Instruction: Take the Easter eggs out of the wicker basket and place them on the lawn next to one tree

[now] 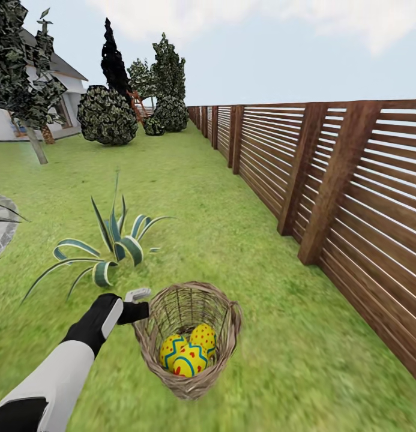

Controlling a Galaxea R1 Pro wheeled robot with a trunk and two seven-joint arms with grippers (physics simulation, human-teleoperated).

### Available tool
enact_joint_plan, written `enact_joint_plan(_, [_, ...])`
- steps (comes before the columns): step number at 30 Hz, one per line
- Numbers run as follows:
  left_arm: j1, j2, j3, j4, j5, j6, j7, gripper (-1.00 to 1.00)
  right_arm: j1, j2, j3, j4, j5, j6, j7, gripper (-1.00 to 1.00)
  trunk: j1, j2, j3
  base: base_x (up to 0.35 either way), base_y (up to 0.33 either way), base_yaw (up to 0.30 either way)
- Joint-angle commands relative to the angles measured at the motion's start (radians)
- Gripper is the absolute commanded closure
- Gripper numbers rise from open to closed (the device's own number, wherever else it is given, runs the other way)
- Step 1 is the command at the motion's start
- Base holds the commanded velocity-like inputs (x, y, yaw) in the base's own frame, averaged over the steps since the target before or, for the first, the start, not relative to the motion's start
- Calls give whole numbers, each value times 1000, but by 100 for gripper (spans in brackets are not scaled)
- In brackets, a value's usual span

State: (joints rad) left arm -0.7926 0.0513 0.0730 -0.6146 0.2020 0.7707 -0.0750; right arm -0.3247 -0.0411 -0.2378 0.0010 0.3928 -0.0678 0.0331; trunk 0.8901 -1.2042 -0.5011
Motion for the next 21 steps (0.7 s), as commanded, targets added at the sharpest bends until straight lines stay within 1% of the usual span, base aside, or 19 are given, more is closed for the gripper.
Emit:
enact_joint_plan(1, [0,-1,13,-1,11,5,-3,100,-1,0,-8,1,7,-3,4,-100,1,-1,-1,323,0,0])
enact_joint_plan(4, [0,-1,18,-1,11,5,-3,100,-1,0,-9,1,7,-3,4,-100,1,-1,-1,324,0,0])
enact_joint_plan(14, [0,-1,19,-1,11,5,-3,100,-1,-1,-9,1,0,-3,4,-100,1,-1,-1,324,0,-17])
enact_joint_plan(21, [0,0,20,-1,11,5,-3,100,-1,-2,-9,1,0,-3,4,-100,1,-1,-1,325,0,-278])
